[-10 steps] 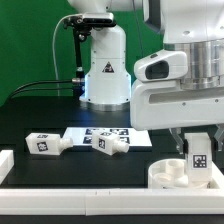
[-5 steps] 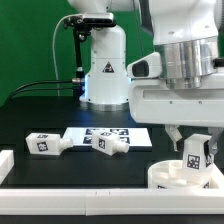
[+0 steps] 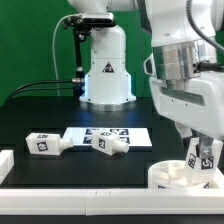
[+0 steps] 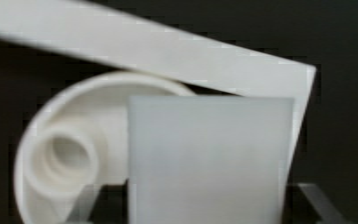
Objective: Assemble stool
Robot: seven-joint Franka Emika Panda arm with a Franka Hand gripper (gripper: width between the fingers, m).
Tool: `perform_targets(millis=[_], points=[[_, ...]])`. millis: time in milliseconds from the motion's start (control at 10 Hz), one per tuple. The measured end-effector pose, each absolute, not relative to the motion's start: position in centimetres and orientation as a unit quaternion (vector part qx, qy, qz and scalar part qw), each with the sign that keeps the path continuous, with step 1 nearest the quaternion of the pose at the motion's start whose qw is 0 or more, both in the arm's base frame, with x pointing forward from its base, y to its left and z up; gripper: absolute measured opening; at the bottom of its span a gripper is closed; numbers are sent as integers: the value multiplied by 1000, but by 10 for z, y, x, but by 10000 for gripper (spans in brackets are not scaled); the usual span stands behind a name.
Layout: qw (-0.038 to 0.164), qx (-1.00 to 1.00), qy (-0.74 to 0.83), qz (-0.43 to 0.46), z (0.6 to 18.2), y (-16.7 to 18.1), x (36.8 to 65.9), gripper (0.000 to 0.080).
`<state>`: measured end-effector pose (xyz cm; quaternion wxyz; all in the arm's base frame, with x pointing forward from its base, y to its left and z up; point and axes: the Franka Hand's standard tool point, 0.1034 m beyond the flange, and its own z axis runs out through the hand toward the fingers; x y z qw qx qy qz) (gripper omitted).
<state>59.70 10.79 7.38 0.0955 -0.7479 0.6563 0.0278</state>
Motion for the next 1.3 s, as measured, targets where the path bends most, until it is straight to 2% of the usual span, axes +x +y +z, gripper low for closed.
perform_targets(millis=[300,600,700,800,900,1000,1300], points=[[110,-610,783,54,73,111,597,334],[111,-630,767,55,73,112,597,337],[112,-647,752,55,77,111,599,541],[113,-691,712,58,85,111,601,541],[116,-756,641,58,95,112,606,630],[117,-806,578,55,102,115,610,644],[121,-858,497,42,100,114,611,649]])
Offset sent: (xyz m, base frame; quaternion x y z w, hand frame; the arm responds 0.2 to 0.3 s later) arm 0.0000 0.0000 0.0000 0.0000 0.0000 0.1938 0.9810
